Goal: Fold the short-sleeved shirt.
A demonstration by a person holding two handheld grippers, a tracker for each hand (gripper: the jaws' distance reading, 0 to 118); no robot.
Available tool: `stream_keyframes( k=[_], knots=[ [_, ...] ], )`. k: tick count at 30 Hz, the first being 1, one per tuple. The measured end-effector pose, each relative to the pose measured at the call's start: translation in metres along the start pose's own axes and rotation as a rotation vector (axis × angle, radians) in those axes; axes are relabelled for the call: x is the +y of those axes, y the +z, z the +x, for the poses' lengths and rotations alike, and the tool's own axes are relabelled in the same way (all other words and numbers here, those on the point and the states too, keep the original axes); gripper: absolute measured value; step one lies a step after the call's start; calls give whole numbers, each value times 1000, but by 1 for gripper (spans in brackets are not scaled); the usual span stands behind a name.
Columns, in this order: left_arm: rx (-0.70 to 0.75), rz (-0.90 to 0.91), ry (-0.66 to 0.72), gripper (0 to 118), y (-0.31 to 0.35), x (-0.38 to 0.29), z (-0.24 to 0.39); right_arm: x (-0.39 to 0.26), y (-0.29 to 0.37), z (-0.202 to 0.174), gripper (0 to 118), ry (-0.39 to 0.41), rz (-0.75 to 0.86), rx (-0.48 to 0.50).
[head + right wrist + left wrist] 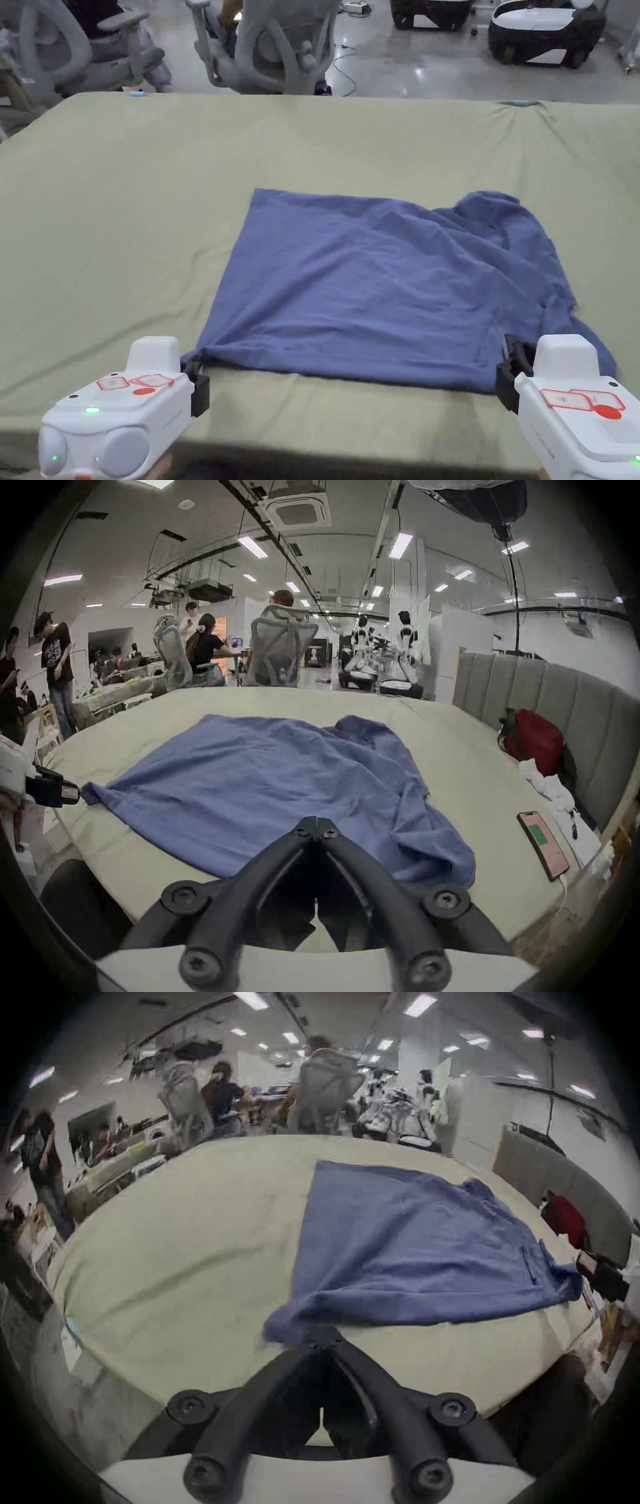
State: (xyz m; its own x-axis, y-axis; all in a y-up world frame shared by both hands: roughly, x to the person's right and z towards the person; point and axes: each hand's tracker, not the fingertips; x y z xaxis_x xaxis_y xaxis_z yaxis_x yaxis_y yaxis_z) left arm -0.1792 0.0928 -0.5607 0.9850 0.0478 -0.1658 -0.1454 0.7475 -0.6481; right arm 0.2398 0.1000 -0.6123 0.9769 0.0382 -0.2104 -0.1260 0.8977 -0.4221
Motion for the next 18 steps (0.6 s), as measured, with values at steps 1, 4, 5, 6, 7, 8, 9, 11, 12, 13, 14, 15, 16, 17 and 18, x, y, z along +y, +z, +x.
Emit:
stream_keyframes(
  k=[1, 4, 5, 6, 7, 8, 9, 11, 12, 13, 14, 15, 16, 17, 18],
  knots=[
    [-9, 11, 4, 18, -1, 0, -5, -1, -2, 0, 0, -1, -4, -2],
    [-37, 8, 17, 118, -11, 7, -13, 1, -6, 3, 0, 1, -21, -9],
    [-45, 5, 14, 113, -17, 10, -13, 2, -7, 5, 0, 0, -24, -11],
    [-53, 13, 1, 108, -21, 12, -12, 3, -8, 6, 0, -1, -28, -15],
    [-42, 18, -9, 103, -24, 17, -10, 4, -8, 8, 0, -2, -30, -21],
    [-10, 14, -20, 97, -32, 20, -9, 4, -7, 12, 0, -3, -31, -27],
    [2, 10, -18, 86, -40, 22, -9, 4, -7, 15, 0, -6, -35, -33],
    [-43, -52, 14, 82, -57, 24, -14, 5, -8, 22, 0, -12, -45, -45],
    [-80, -93, 39, 69, -64, 25, -16, 4, -8, 27, 0, -10, -53, -58],
    [-105, -124, 47, 25, -68, 24, -15, 4, -8, 32, 0, -6, -62, -74],
    [-100, -112, 40, 6, -69, 23, -13, 4, -7, 39, 0, -5, -76, -90],
    [-72, -97, 17, 6, -64, 24, -9, 5, -5, 45, 0, -10, -85, -96],
    [-67, -88, -8, 5, -59, 26, -6, 6, -2, 53, 0, -19, -85, -104],
    [-68, -79, -6, 5, -53, 28, -5, 7, 2, 60, 0, -28, -89, -118],
    [-74, -62, -4, 5, -47, 29, -2, 8, 5, 68, 0, -32, -97, -133]
  ],
)
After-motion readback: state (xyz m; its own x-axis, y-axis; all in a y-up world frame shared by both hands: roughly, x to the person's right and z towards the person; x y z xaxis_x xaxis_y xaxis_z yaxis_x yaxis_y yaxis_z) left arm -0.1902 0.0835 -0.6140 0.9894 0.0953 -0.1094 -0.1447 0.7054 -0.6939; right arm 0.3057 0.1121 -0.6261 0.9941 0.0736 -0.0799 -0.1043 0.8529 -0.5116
